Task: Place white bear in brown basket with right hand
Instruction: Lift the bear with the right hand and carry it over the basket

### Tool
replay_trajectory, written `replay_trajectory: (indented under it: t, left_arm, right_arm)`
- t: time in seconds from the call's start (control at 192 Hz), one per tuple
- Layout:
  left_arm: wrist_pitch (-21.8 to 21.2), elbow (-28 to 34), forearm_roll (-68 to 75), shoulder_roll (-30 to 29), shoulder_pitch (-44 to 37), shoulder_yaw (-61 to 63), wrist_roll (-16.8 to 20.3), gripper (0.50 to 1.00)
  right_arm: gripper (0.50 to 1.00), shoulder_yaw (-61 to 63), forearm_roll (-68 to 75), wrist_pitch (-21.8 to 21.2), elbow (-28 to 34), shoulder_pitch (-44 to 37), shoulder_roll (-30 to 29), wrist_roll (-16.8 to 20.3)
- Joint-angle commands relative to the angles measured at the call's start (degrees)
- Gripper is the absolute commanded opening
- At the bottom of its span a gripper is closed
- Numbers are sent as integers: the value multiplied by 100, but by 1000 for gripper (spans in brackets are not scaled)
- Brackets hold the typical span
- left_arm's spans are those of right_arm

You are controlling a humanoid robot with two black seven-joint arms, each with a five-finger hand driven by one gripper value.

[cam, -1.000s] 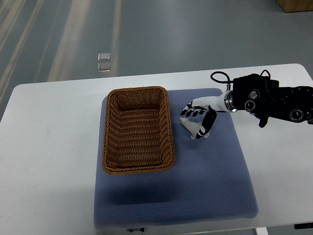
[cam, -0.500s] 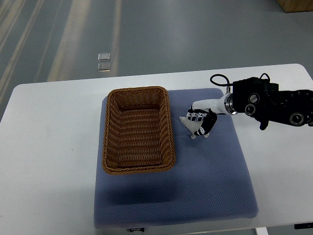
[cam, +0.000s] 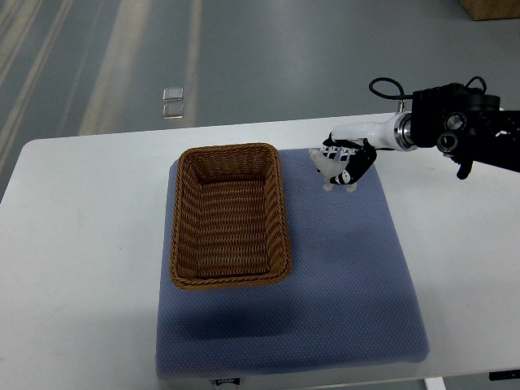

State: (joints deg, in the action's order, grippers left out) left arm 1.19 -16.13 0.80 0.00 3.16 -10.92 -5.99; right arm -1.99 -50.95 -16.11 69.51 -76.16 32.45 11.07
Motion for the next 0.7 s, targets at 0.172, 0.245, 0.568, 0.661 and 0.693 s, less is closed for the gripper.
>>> replay_trajectory:
  t: [0.172, 0.245, 0.568, 0.661, 0.693]
  left_arm:
    - [-14, -13, -1, 0, 0, 2, -8, 1000]
    - [-14, -13, -1, 0, 0, 2, 1, 1000]
    - [4, -13, -1, 0, 9, -7, 1, 1000]
    - [4, -13, -1, 0, 9, -7, 1, 1000]
    - [13, -4, -1, 0, 9, -7, 1, 1000]
  right_arm:
    - [590, 84, 296, -261, 54, -1191, 68, 1]
    - [590, 76, 402, -226, 19, -1314, -256, 1]
    - [599, -338, 332, 485, -1431, -980, -2647, -26]
    - [599, -373, 288, 565, -1818, -699, -3140, -87]
    - [599, -373, 244, 574, -1924, -576, -3245, -96]
